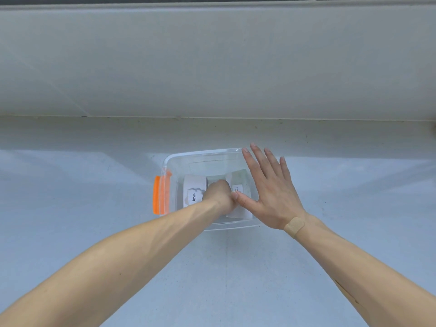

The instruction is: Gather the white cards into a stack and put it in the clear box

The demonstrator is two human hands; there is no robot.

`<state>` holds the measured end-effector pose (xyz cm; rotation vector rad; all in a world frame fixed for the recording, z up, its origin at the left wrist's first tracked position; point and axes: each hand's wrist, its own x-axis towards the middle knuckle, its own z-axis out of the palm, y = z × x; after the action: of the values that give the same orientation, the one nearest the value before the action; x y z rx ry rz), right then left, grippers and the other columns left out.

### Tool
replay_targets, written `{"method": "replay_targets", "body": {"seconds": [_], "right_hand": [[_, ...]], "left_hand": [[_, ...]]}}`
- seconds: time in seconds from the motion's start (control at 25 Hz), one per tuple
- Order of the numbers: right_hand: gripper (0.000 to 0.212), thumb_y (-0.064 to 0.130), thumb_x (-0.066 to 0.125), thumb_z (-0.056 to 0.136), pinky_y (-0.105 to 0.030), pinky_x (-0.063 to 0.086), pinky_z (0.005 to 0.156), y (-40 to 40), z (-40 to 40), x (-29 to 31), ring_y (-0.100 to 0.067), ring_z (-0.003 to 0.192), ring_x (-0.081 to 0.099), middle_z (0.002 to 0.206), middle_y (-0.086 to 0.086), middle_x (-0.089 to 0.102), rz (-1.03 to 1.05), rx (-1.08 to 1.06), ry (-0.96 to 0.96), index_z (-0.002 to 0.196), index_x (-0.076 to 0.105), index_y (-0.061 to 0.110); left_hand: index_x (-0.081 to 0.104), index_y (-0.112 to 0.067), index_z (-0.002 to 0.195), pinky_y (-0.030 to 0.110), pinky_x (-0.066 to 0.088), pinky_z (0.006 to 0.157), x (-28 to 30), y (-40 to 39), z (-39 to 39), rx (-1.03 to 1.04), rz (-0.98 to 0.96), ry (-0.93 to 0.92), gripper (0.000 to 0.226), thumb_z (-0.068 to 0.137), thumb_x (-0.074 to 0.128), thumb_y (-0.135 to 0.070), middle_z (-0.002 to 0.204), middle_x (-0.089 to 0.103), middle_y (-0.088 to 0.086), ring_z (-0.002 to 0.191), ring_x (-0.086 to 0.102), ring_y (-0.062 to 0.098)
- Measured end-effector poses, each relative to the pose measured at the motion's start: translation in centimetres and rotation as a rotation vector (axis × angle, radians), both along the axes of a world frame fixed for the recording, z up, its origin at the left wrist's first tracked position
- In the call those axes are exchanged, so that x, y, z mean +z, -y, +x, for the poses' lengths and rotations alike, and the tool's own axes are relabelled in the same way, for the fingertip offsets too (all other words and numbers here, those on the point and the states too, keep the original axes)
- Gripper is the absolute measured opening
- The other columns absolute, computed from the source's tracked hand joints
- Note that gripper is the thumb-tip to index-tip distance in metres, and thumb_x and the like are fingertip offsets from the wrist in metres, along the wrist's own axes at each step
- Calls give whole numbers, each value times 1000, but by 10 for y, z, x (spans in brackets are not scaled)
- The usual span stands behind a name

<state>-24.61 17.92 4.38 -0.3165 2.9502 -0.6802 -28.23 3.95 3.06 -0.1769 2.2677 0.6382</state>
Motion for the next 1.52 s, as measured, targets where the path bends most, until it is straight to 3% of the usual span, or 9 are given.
{"method": "replay_targets", "body": {"seconds": [0.12, 0.4, 0.48, 0.6, 0.8, 1.08, 1.2, 1.36, 1.52], "right_hand": [[85, 71, 35, 84, -58, 7, 117, -1, 0, -1, -23, 148, 8, 162, 9, -4, -19, -2, 16, 150, -6, 37], [85, 67, 39, 84, -56, 10, 118, -2, 0, -4, -15, 145, 15, 162, 10, -3, -78, -4, -3, 150, -5, 38], [85, 65, 41, 84, -56, 10, 118, -2, 0, -5, -15, 145, 15, 162, 10, -2, -85, -6, -9, 150, -5, 38], [85, 64, 41, 84, -57, 9, 118, -3, -1, -5, -14, 146, 12, 162, 10, -2, -88, -11, -12, 150, -5, 37], [85, 63, 42, 85, -57, 9, 118, -3, 0, -7, -14, 146, 11, 162, 11, -1, -70, -12, -24, 150, -5, 37], [80, 65, 36, 87, -54, 8, 118, -4, 2, -5, -14, 146, 11, 162, 14, -3, -35, -30, -9, 150, -4, 36], [78, 64, 35, 88, -54, 6, 118, -4, 3, -5, -9, 146, 7, 161, 17, -5, -28, -50, 12, 150, -4, 36], [78, 63, 34, 88, -54, 6, 118, -1, 8, -3, -8, 147, 6, 160, 19, -7, -21, -95, 38, 150, -7, 38], [76, 64, 32, 88, -55, 7, 118, -1, 17, -3, -10, 147, 9, 160, 19, -6, -14, -144, 57, 148, -9, 42]], "left_hand": [[41, -14, 65, 30, 39, 63, 2, -2, 0, -49, -18, -26, 25, 89, 43, -11, 73, 52, 4, 79, 55, 31], [54, -11, 75, 28, 37, 53, -1, 3, -3, 69, 39, 18, 12, 84, 49, -18, 77, 57, 4, 71, 54, 26], [48, -11, 71, 29, 34, 49, -5, -2, -2, -60, -22, 13, 17, 86, 44, -18, 84, 53, 8, 67, 49, 23], [52, -9, 89, 29, 37, 59, -9, -9, -2, -211, -101, 36, 22, 91, 33, -21, 107, 50, 17, 73, 44, 22], [57, 2, 113, 28, 35, 49, -13, -11, -3, -122, -92, 50, 33, 92, 42, -20, 130, 54, 22, 72, 56, 25], [51, -8, 81, 35, 48, 92, -8, -7, -2, 81, 38, 99, 18, 94, 48, -18, 106, 60, 17, 100, 61, 31], [58, -6, 97, 34, 50, 83, -4, 4, -4, 14, 28, 87, 32, 84, 66, -34, 101, 64, 9, 97, 63, 27], [56, -12, 96, 28, 40, 67, 7, 13, 3, 7, 41, 10, 30, 84, 66, -37, 96, 59, 4, 86, 57, 24], [59, -28, 90, 31, 43, 81, 29, 25, 13, -23, 183, -222, 6, 85, 60, -32, 103, 58, 3, 96, 57, 23]]}}
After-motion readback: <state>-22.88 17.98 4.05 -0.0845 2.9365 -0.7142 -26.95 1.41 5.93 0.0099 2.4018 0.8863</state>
